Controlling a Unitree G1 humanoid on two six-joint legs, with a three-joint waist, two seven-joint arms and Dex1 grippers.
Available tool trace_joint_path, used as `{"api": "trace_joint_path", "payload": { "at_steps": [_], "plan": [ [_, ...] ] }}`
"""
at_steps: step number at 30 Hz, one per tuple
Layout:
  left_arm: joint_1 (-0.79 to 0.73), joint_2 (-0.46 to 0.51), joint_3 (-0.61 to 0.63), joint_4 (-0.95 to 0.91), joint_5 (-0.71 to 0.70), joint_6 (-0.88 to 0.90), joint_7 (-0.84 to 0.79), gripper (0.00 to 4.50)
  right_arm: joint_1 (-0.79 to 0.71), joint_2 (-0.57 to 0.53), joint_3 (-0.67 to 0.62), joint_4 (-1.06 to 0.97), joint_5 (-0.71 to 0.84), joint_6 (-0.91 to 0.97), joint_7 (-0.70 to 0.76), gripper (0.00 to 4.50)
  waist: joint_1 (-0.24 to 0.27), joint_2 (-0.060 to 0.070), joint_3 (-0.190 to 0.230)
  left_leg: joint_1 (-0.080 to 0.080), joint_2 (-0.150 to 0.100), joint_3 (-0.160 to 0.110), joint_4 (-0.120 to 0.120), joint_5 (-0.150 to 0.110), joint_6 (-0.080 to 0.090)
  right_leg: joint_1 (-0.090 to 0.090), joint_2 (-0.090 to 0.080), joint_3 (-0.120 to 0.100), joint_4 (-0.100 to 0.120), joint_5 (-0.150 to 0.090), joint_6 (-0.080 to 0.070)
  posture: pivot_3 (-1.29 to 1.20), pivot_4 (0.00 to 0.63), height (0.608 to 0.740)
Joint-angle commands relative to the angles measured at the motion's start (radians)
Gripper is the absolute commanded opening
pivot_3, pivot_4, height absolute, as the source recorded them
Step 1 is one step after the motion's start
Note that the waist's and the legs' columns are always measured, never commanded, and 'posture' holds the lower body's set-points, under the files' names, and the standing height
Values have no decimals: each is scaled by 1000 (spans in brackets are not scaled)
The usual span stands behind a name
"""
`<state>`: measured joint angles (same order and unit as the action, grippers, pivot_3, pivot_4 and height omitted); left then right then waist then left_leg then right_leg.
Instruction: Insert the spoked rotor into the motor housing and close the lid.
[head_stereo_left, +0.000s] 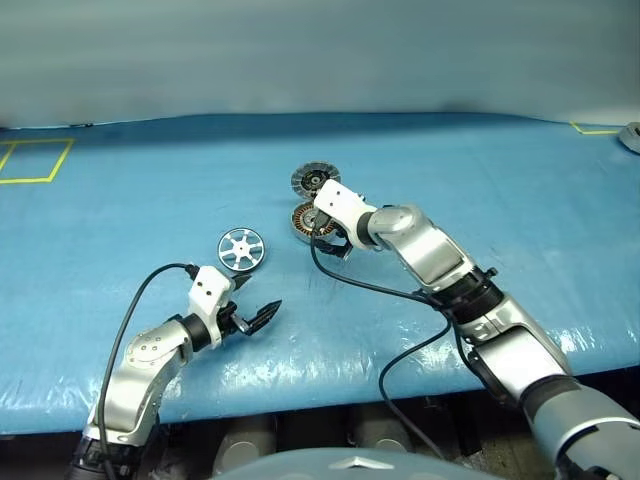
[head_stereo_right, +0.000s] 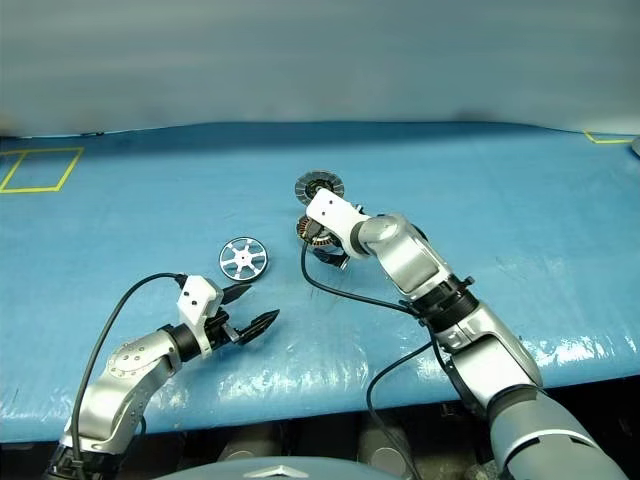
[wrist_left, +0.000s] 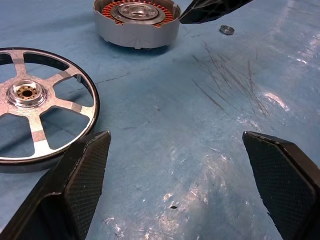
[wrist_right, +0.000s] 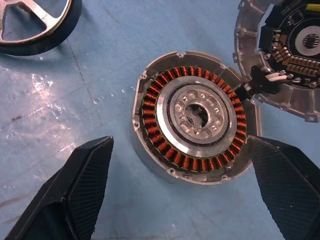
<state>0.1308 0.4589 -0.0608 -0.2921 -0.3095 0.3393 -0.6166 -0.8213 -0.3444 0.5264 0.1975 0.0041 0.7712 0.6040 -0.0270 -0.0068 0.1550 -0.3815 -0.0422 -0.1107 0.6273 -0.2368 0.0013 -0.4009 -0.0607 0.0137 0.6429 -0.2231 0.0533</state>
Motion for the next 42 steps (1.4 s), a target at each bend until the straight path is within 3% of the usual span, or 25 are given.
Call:
{"api": "trace_joint_path", "payload": {
  "at_steps": [1,16,20,25,26,34,42],
  "plan": [
    [4,-5,4,-50,9,-27,5,4486,-44,33,-2,58,-29,-66,23,4481,-1,0,0,0,0,0,0,0,0,0,0,0,0,0,0,0,150,740],
    [4,-27,-1,-32,40,-73,18,4486,-87,143,-18,359,-97,-184,80,4481,-9,1,0,0,0,0,0,0,-1,-1,0,1,1,0,0,0,150,740],
    [10,-33,8,-29,40,-78,26,4500,-72,144,-28,391,-89,-118,137,3589,-9,1,0,1,0,0,0,0,-1,0,1,0,2,0,0,0,150,740],
    [23,-29,33,-26,35,-87,35,4500,25,141,-30,220,-61,41,186,1996,-7,1,-3,2,0,-1,0,0,-1,1,0,0,1,0,0,0,150,740],
    [25,-28,37,-26,35,-88,35,4500,52,144,-31,174,-54,77,186,1850,-7,2,-3,2,0,-1,0,0,-1,2,0,0,1,0,0,0,150,740],
    [33,-27,52,-27,34,-85,40,4500,314,209,-35,-225,-14,365,75,1850,-11,3,-15,5,1,-2,0,-1,-2,3,1,-1,1,-1,-1,0,150,740],
    [32,-18,58,-22,34,-76,38,4500,463,203,40,-471,-25,448,-23,1850,-10,3,-18,9,1,-3,0,-2,-2,3,1,-1,1,-7,2,0,150,740]
  ]
}}
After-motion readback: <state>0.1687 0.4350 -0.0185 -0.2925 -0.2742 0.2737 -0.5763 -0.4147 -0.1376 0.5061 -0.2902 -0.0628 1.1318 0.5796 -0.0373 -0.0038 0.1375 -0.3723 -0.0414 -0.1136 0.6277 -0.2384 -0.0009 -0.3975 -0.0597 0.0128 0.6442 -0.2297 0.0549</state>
